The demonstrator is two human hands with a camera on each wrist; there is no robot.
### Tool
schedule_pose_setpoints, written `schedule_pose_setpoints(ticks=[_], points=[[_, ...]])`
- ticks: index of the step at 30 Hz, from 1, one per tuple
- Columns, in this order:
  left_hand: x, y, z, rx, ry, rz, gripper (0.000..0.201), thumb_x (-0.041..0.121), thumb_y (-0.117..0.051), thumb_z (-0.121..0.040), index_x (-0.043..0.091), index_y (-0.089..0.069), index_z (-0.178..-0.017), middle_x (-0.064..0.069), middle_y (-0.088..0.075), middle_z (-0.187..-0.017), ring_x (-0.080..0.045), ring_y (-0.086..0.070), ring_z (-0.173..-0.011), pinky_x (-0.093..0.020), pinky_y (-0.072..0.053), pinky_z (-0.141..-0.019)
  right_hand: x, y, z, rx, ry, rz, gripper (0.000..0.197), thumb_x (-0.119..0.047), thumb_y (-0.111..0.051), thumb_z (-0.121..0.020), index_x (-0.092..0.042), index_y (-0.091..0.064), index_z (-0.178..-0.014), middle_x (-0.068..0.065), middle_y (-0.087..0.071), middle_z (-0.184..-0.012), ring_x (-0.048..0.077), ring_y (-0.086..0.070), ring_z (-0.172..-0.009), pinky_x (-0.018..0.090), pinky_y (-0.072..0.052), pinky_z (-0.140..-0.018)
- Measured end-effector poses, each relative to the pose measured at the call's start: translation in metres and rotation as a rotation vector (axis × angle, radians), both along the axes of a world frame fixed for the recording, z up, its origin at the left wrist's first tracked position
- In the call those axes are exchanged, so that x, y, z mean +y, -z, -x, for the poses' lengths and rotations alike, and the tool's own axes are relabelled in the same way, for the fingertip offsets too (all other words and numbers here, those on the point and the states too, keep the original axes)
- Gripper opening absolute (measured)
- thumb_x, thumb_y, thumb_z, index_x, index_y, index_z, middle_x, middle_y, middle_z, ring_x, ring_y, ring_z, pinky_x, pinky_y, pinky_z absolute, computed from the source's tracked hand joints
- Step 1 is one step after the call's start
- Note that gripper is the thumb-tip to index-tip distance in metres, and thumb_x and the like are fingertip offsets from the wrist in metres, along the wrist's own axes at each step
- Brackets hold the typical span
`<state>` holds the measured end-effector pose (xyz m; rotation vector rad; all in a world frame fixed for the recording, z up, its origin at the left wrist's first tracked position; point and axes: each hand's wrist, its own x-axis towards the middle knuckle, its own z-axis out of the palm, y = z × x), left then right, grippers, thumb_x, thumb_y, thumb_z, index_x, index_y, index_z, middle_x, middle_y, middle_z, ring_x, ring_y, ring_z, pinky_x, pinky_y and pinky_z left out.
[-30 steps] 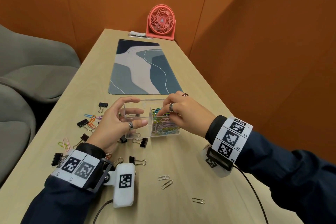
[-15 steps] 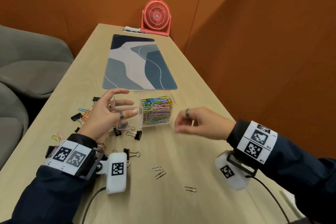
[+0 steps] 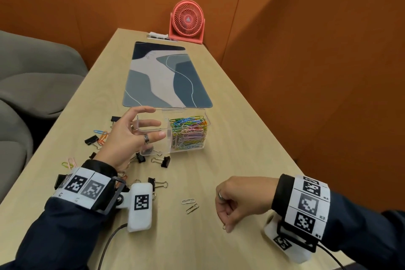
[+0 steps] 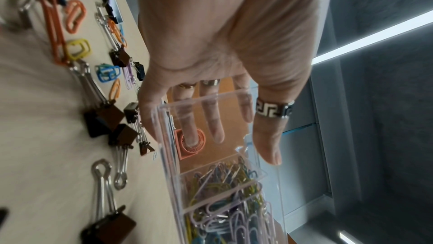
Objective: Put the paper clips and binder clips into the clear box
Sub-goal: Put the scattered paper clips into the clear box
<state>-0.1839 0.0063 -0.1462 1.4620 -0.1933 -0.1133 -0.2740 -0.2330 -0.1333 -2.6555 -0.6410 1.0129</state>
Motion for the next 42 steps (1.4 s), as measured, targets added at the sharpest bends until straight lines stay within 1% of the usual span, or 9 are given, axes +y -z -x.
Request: schedule_pose_setpoints(ticks=[3, 6, 8, 13, 20, 26, 31, 37, 42], points=[[0.000, -0.002, 0.002, -0.003, -0.003, -0.014, 0.055, 0.015, -0.076, -0.055, 0.032, -0.059, -0.104, -0.009, -0.067, -0.106, -0.029, -0.065, -0.096, -0.051, -0.053, -0.082, 0.005, -0.002, -0.003, -0.013, 0.009, -0.043, 0.009, -0.022, -0.069, -0.083, -0.014, -0.066, -0.082, -0.010, -0.061, -0.070, 0.000, -0.053, -0.059, 0.008, -0.040, -0.060], [0.000, -0.004, 0.003, 0.003, -0.010, -0.013, 0.055, 0.015, -0.076, -0.055, 0.031, -0.059, -0.104, -0.010, -0.066, -0.107, -0.030, -0.064, -0.093, -0.057, -0.050, -0.083, 0.015, -0.001, -0.008, -0.010, 0.057, -0.165, 0.007, -0.018, -0.066, -0.085, -0.018, -0.060, -0.082, 0.002, -0.069, -0.082, -0.001, -0.055, -0.061, 0.007, -0.041, -0.063], [-0.001, -0.004, 0.004, 0.003, -0.011, -0.023, 0.056, 0.015, -0.076, -0.054, 0.031, -0.059, -0.105, -0.011, -0.066, -0.107, -0.029, -0.063, -0.092, -0.058, -0.050, -0.083, 0.024, 0.001, -0.011, -0.013, 0.080, -0.219, 0.011, -0.017, -0.067, -0.085, -0.019, -0.057, -0.089, 0.000, -0.066, -0.082, -0.002, -0.054, -0.059, 0.007, -0.041, -0.062], [-0.001, -0.005, 0.004, 0.000, -0.008, -0.028, 0.056, 0.016, -0.077, -0.055, 0.031, -0.059, -0.105, -0.010, -0.067, -0.107, -0.029, -0.064, -0.091, -0.055, -0.051, -0.081, 0.039, 0.009, -0.021, -0.070, 0.083, -0.179, 0.033, -0.021, -0.071, -0.081, -0.014, -0.055, -0.108, 0.007, -0.073, -0.092, -0.003, -0.052, -0.058, 0.018, -0.043, -0.068], [0.000, -0.003, 0.002, 0.009, -0.007, -0.018, 0.054, 0.018, -0.078, -0.054, 0.034, -0.059, -0.103, -0.009, -0.067, -0.107, -0.029, -0.065, -0.096, -0.046, -0.054, -0.076, 0.045, 0.006, -0.024, -0.129, -0.018, -0.093, 0.016, -0.019, -0.063, -0.088, -0.005, -0.064, -0.096, 0.007, -0.064, -0.081, 0.000, -0.047, -0.057, 0.013, -0.037, -0.061], [0.000, -0.005, 0.003, 0.013, -0.006, -0.016, 0.056, 0.016, -0.077, -0.054, 0.032, -0.059, -0.104, -0.010, -0.067, -0.108, -0.029, -0.066, -0.095, -0.056, -0.051, -0.082, 0.042, 0.006, -0.018, -0.190, -0.102, -0.049, 0.018, -0.018, -0.056, -0.091, -0.002, -0.062, -0.094, 0.002, -0.051, -0.088, 0.013, -0.043, -0.073, 0.019, -0.032, -0.066], [0.000, -0.007, 0.004, 0.012, -0.007, -0.009, 0.056, 0.016, -0.077, -0.054, 0.031, -0.059, -0.104, -0.010, -0.067, -0.107, -0.030, -0.066, -0.093, -0.061, -0.049, -0.082, 0.040, 0.003, -0.018, -0.213, -0.095, -0.104, 0.014, -0.015, -0.055, -0.091, -0.002, -0.059, -0.094, 0.013, -0.063, -0.088, 0.016, -0.047, -0.071, 0.017, -0.033, -0.057], [0.000, -0.005, 0.003, 0.015, 0.001, -0.018, 0.057, 0.017, -0.079, -0.053, 0.032, -0.060, -0.105, -0.009, -0.067, -0.105, -0.028, -0.067, -0.089, -0.063, -0.048, -0.082, 0.033, -0.047, -0.054, -0.595, 0.120, -0.381, 0.008, -0.017, -0.062, -0.089, -0.011, -0.060, -0.084, -0.013, -0.052, -0.067, 0.002, -0.049, -0.059, 0.007, -0.037, -0.058], [0.000, -0.003, 0.001, 0.002, 0.005, -0.031, 0.058, 0.019, -0.080, -0.053, 0.034, -0.060, -0.105, -0.006, -0.069, -0.103, -0.027, -0.068, -0.089, -0.060, -0.051, -0.080, 0.044, -0.066, -0.086, -0.787, 0.140, -0.282, 0.008, -0.021, -0.060, -0.089, -0.013, -0.060, -0.087, -0.005, -0.059, -0.077, 0.003, -0.047, -0.062, 0.011, -0.036, -0.058]])
